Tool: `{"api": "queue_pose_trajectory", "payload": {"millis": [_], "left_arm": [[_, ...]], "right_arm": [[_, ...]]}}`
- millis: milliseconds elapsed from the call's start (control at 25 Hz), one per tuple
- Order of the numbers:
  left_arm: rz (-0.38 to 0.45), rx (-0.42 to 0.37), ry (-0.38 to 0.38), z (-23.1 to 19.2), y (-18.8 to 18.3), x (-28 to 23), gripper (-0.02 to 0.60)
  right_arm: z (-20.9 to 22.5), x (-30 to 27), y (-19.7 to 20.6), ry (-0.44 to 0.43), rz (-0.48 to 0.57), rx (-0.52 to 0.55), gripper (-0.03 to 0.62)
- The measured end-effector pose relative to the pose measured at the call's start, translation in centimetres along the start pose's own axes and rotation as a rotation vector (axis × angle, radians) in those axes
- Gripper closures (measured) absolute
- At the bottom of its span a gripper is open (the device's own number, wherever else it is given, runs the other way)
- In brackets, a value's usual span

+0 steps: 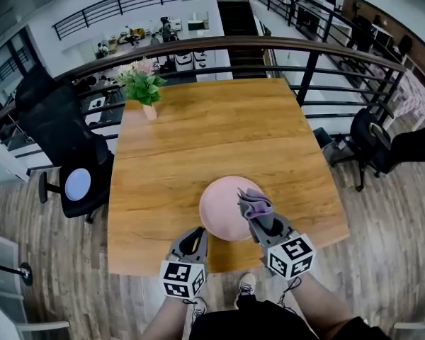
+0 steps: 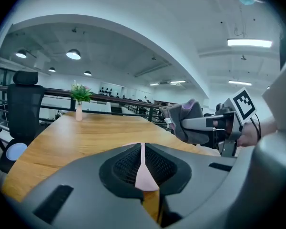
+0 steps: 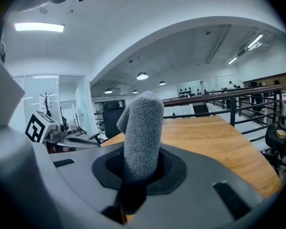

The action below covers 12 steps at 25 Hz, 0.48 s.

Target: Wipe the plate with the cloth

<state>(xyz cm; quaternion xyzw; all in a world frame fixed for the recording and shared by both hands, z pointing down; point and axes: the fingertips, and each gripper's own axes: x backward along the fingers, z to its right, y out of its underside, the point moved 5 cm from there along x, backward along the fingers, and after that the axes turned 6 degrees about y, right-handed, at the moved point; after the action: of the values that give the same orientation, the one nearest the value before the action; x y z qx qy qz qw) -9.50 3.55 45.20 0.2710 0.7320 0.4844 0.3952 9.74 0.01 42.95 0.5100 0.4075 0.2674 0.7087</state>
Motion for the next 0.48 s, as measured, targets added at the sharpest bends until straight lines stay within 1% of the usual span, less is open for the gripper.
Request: {"api": "queue_pose_trajectory", "payload": {"millis": [80,240,480], "left_arm": [[-0.006,0.019,-0.024,-0.1,0.0,-0.8,0.556],[-0.041,0.038,-0.069,0.2,0.1,-2.2,0.489],[-0.106,0.076,-0.152,0.4,1.1,-3.7,0.436]], "right_arm": [[0.9,-0.7,-0.2,-0.019,-0.002,0.002,0.523],[2.6,-1.6,-0.3,-0.054,-0.015,-0.006,0.523],[4.3,-2.1,-0.5,-0.111,-0.031,-0.017,0.523]]}}
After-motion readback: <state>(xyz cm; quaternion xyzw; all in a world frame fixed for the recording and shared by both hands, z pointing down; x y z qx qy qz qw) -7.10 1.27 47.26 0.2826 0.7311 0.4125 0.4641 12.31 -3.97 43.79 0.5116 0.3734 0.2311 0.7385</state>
